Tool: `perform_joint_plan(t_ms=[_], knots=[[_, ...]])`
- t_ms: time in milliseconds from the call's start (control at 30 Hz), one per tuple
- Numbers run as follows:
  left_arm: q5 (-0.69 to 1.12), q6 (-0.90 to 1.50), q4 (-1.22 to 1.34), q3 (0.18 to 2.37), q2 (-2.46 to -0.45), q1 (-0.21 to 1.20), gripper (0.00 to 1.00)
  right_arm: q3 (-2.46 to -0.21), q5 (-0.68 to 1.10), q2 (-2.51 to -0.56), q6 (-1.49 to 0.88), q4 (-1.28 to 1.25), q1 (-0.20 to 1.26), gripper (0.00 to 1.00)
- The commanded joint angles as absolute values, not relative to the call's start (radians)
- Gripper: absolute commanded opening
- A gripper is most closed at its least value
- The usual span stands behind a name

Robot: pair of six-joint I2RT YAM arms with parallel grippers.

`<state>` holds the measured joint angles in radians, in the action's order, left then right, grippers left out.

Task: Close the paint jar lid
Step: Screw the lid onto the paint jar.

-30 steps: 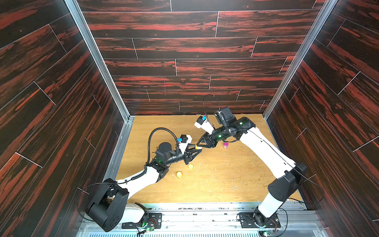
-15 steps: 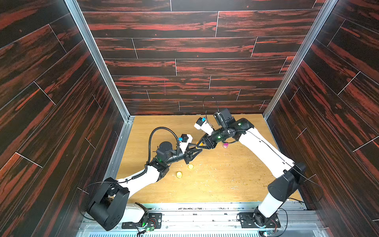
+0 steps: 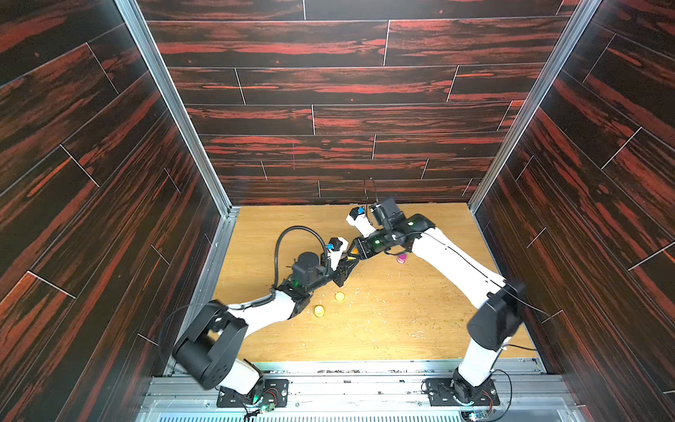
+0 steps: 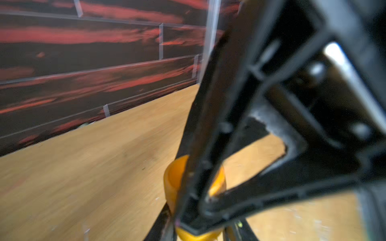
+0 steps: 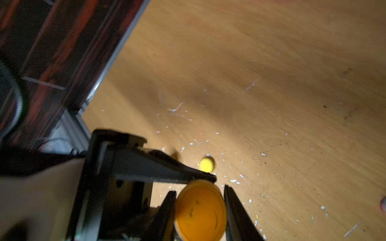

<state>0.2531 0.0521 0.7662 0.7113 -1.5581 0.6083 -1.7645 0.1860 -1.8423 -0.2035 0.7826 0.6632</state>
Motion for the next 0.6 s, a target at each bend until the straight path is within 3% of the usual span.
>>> perform_joint_plan(t_ms=[0, 133, 233, 367, 567], knots=[[0.104, -0.001, 1.043, 0.756, -1.605, 0.673, 0.17, -1.775, 0.149, -1.862, -0.458, 0.700, 0.738, 0.34], [0.232, 0.065, 1.029, 0.679, -1.521, 0.625, 0.17, -1.722, 0.198, -1.706, -0.343, 0.750, 0.684, 0.52], [0.438, 0.121, 0.945, 0.644, -1.424, 0.576, 0.17, -1.718, 0.291, -1.629, -0.145, 0.855, 0.634, 0.61], [0.566, 0.088, 0.775, 0.644, -1.328, 0.569, 0.17, -1.730, 0.357, -1.579, 0.054, 0.938, 0.607, 0.64], [0.615, 0.090, 0.725, 0.664, -1.321, 0.569, 0.17, -1.804, 0.455, -1.636, 0.154, 0.987, 0.605, 0.65]])
